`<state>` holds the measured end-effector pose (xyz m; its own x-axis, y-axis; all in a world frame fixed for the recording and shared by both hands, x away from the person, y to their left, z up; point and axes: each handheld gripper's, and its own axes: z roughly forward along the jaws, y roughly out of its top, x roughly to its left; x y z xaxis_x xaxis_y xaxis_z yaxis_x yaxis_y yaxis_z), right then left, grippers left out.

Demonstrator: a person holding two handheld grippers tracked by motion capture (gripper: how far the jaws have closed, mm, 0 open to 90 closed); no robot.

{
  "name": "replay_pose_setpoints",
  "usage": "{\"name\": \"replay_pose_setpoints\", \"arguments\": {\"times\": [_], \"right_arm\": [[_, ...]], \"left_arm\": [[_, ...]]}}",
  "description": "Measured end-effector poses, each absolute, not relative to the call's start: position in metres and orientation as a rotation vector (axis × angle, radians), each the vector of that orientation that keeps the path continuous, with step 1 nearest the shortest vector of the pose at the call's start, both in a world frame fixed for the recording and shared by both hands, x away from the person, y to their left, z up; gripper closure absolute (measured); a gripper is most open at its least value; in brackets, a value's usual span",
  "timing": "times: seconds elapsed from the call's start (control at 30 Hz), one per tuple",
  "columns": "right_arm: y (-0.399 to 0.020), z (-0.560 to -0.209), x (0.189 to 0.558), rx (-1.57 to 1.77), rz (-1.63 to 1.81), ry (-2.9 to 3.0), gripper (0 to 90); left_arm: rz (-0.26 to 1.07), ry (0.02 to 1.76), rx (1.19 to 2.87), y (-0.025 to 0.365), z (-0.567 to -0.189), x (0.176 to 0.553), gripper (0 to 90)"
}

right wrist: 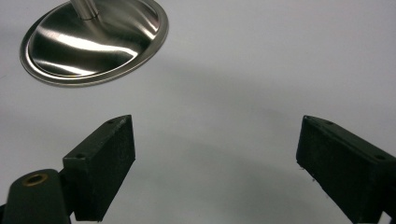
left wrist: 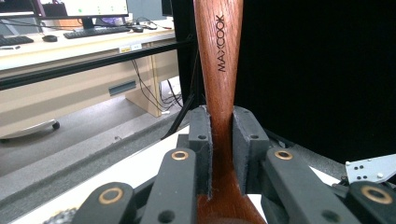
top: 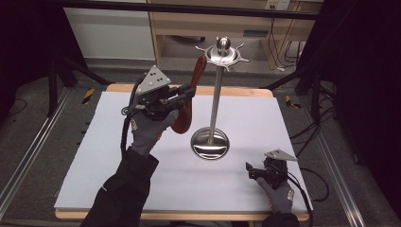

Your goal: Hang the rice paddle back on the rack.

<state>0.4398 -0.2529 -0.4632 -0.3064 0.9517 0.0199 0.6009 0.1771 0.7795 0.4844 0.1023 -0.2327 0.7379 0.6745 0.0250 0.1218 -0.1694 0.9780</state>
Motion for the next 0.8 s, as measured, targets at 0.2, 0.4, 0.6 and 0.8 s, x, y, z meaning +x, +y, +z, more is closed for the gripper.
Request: {"name": "replay_pose_setpoints", "arguments": {"times": [0.2,0.4,0.6,0.8], "right_arm": [[-0.252,-0.463,0.44,1.459,0.971,1.981,11.9],[-0.252,-0.463,0.44,1.457,0.971,1.982,11.9],[-0.252,-0.464,0.44,1.461,0.969,1.984,11.6],[-0.253,-0.463,0.44,1.465,0.972,1.985,11.7]], "left_arm": [[0.558,0.644,1.7,0.099,-0.234,0.486,78.4],[0.573,0.651,1.704,0.094,-0.236,0.488,78.4],[0.572,0.662,1.703,0.089,-0.238,0.492,78.4],[0.553,0.665,1.701,0.086,-0.24,0.496,78.3]]}}
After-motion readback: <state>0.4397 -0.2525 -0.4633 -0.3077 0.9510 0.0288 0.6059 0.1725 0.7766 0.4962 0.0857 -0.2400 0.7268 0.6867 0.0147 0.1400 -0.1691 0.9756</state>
